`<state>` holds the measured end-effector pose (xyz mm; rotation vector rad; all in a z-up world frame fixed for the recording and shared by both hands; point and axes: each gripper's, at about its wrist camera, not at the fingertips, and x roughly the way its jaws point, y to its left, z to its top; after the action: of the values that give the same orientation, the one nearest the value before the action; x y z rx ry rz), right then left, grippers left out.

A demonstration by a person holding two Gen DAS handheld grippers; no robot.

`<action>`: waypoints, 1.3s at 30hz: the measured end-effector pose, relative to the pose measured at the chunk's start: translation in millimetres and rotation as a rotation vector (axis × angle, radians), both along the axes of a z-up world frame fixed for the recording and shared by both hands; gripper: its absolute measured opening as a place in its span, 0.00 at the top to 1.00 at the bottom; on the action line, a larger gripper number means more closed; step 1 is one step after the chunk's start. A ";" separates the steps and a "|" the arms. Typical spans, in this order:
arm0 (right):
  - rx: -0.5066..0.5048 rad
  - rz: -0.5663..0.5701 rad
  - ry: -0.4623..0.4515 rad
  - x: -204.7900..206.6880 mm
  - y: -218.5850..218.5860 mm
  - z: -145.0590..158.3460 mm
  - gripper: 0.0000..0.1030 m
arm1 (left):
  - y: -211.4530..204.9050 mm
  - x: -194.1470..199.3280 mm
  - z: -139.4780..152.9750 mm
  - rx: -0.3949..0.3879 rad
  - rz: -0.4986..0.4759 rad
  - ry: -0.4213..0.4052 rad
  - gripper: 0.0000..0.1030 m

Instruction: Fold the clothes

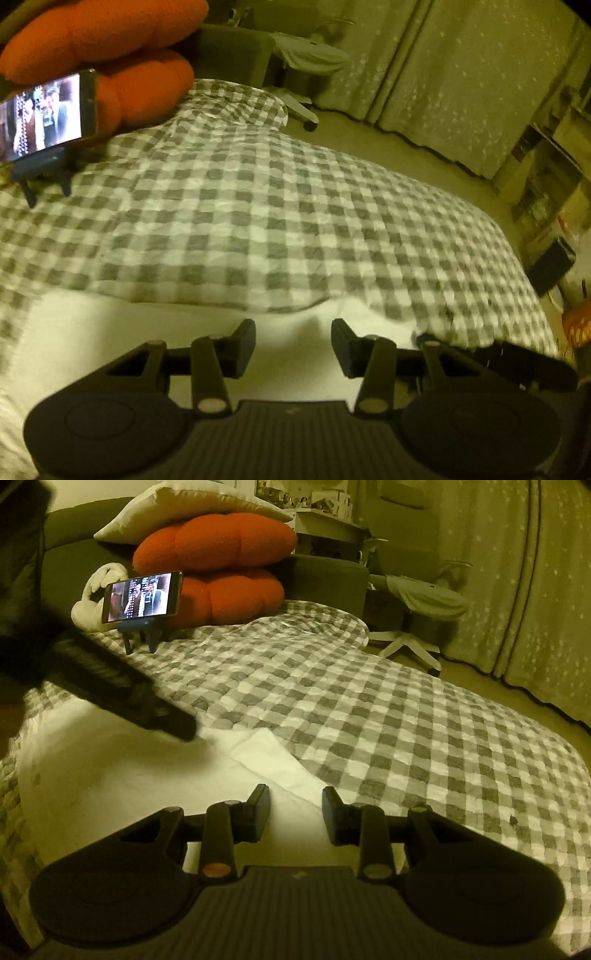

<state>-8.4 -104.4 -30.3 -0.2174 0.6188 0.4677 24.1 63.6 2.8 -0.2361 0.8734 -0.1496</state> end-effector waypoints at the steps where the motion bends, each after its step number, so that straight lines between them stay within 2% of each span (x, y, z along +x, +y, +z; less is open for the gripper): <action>1: 0.001 -0.004 0.004 1.1 -1.4 -1.3 0.69 | -1.9 0.7 -5.0 -0.012 0.000 -0.001 0.55; 3: 0.006 -0.007 0.007 2.7 -3.8 -3.2 0.67 | -5.7 1.3 -14.3 -0.030 -0.003 -0.006 0.56; 5: 0.010 -0.010 0.007 3.7 -4.6 -3.6 0.67 | -8.9 -4.8 -16.9 0.016 -0.038 -0.050 0.56; 12: -0.022 -0.063 -0.019 9.4 -4.9 -5.7 0.67 | -0.7 -15.0 -16.3 0.037 -0.044 -0.087 0.56; 19: -0.048 -0.108 -0.073 3.1 -5.8 -1.6 0.66 | 12.1 -17.8 -12.6 0.007 -0.017 -0.093 0.56; 22: -0.021 -0.061 -0.075 -7.5 -2.1 1.7 0.66 | 9.9 -18.2 -12.4 0.017 -0.015 -0.098 0.55; 27: -0.053 -0.003 -0.045 -19.4 9.1 -4.5 0.66 | 8.3 -17.5 -14.3 0.035 -0.020 -0.101 0.55; 31: -0.074 0.004 -0.059 -23.6 13.6 -8.0 0.66 | 5.9 -17.5 -15.6 0.054 -0.028 -0.106 0.55; 36: -0.041 0.026 -0.039 -29.5 14.2 -2.9 0.66 | 4.2 -19.2 -16.0 0.065 -0.024 -0.112 0.55; 39: -0.071 0.061 -0.037 -39.3 22.3 -7.9 0.66 | 2.8 -20.3 -16.7 0.073 -0.021 -0.118 0.56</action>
<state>-47.7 -82.0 -38.2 -0.3127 0.5945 0.4994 3.8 66.5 -13.9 -0.1485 0.7623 -0.1494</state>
